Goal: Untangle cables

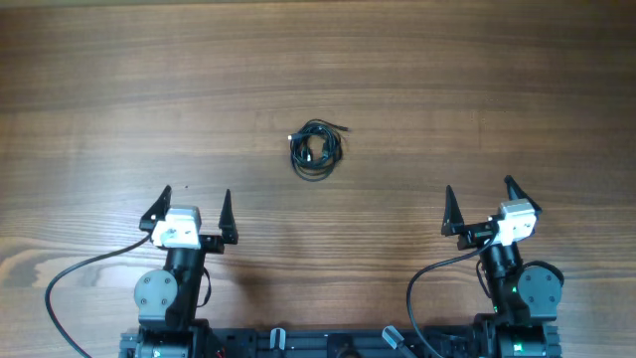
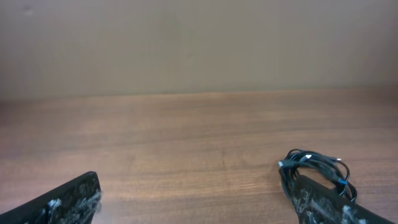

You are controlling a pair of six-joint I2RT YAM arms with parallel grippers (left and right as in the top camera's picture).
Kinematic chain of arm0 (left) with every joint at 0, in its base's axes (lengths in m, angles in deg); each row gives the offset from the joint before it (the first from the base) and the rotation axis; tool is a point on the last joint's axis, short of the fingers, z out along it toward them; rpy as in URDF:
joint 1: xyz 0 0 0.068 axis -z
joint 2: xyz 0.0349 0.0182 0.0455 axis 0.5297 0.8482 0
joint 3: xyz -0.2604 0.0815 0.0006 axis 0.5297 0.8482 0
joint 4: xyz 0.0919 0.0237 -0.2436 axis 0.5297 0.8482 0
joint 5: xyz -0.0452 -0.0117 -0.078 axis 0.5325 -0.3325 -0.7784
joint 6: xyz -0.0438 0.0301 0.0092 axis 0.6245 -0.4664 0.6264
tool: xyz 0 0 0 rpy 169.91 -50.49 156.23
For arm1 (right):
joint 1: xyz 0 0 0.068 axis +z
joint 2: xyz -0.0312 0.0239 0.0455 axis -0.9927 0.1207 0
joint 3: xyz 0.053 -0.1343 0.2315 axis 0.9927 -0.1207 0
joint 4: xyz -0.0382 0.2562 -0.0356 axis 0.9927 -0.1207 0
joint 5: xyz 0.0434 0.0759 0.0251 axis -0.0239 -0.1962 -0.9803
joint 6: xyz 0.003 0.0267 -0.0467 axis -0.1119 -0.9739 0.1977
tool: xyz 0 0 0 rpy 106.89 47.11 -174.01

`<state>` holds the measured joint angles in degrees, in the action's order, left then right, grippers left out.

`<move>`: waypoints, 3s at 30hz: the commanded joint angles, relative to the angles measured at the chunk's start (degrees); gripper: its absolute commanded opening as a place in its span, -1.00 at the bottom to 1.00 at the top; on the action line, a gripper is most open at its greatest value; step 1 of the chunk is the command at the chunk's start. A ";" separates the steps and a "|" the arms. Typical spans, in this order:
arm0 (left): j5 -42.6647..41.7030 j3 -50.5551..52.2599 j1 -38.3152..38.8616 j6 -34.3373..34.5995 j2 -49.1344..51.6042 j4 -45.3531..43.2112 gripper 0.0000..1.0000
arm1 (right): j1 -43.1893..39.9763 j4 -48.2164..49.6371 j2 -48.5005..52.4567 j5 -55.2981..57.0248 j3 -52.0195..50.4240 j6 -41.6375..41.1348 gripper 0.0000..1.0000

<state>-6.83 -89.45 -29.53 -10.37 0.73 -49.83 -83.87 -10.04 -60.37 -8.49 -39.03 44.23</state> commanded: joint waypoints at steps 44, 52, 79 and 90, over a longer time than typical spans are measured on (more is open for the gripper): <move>-13.62 -98.31 6.45 26.86 97.98 66.55 1.00 | 0.39 0.11 -0.46 0.50 -0.04 0.28 0.99; -3.96 -98.31 6.43 28.57 100.52 64.78 1.00 | 0.39 0.11 -0.46 0.50 -0.04 0.31 0.99; -6.47 -91.82 5.84 27.93 104.28 60.94 1.00 | 0.39 0.11 -0.46 0.50 -0.04 0.31 0.99; -6.21 -83.30 9.70 28.11 104.32 52.04 1.00 | 0.39 0.11 -0.46 0.50 -0.04 0.31 0.99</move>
<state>-12.62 -174.41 -19.80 17.82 104.36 2.72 -83.87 -10.06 -60.46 -8.36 -39.03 44.23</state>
